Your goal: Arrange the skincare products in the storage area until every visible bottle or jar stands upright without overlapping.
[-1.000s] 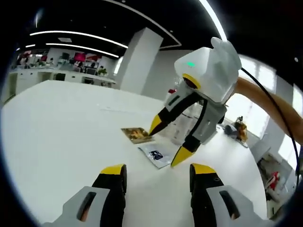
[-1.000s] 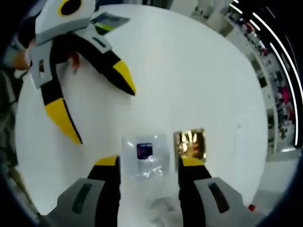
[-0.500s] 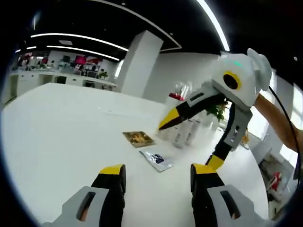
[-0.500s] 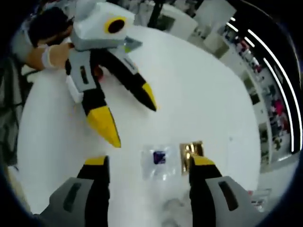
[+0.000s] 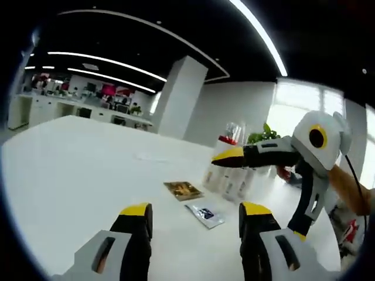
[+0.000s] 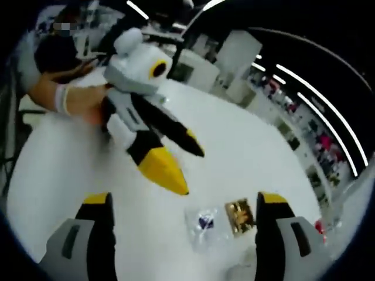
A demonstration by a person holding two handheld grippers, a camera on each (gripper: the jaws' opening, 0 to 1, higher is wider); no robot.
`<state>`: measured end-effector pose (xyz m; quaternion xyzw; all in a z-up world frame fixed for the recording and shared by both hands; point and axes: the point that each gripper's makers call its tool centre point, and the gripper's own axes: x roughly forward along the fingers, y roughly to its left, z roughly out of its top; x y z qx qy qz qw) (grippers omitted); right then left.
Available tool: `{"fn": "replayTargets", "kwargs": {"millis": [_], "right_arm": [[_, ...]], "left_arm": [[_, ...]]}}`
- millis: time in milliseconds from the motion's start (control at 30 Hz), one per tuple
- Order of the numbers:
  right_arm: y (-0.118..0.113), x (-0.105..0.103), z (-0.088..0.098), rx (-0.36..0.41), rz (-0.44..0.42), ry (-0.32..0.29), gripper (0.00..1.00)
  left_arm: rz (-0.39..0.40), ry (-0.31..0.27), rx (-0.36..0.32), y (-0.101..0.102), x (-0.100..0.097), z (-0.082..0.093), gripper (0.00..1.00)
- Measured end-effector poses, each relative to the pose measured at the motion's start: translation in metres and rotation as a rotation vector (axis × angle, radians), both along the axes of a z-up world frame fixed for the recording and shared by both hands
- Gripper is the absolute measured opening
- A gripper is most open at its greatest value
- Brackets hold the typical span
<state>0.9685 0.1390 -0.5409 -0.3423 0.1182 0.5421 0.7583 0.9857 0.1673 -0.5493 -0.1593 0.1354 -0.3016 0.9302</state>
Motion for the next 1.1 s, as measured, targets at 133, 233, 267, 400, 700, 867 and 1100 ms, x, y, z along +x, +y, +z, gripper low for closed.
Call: {"fn": "replayTargets", "kwargs": {"millis": [133,233,267,400,700,867,1100], "right_arm": [[0.007,0.002,0.014,0.260,-0.090,0.115,1.00],[0.010,-0.002,0.020,0.394,-0.100,0.166,1.00],[0.011,-0.004,0.021,0.446,-0.103,0.177,1.00],[0.012,-0.028,0.027,0.563,-0.078,0.213,1.00],[0.003,-0.074,0.083,0.807,0.004,0.105,1.00],[0.008,-0.076,0.089,0.786,-0.009,-0.035,0.99],[0.034,-0.080,0.065,0.742,0.022,-0.019,0.96]], "left_arm": [[0.032,-0.065,0.035,0.004,0.003,0.008,0.68],[0.056,-0.091,0.046,0.006,0.006,0.010,0.79],[0.059,-0.095,0.047,0.007,0.006,0.010,0.83],[0.130,-0.139,0.045,0.019,0.014,0.016,0.99],[0.190,-0.098,-0.028,0.047,0.011,0.027,1.00],[0.233,-0.085,-0.021,0.080,-0.008,0.038,0.99],[0.362,-0.054,0.010,0.152,-0.039,0.053,0.99]]}}
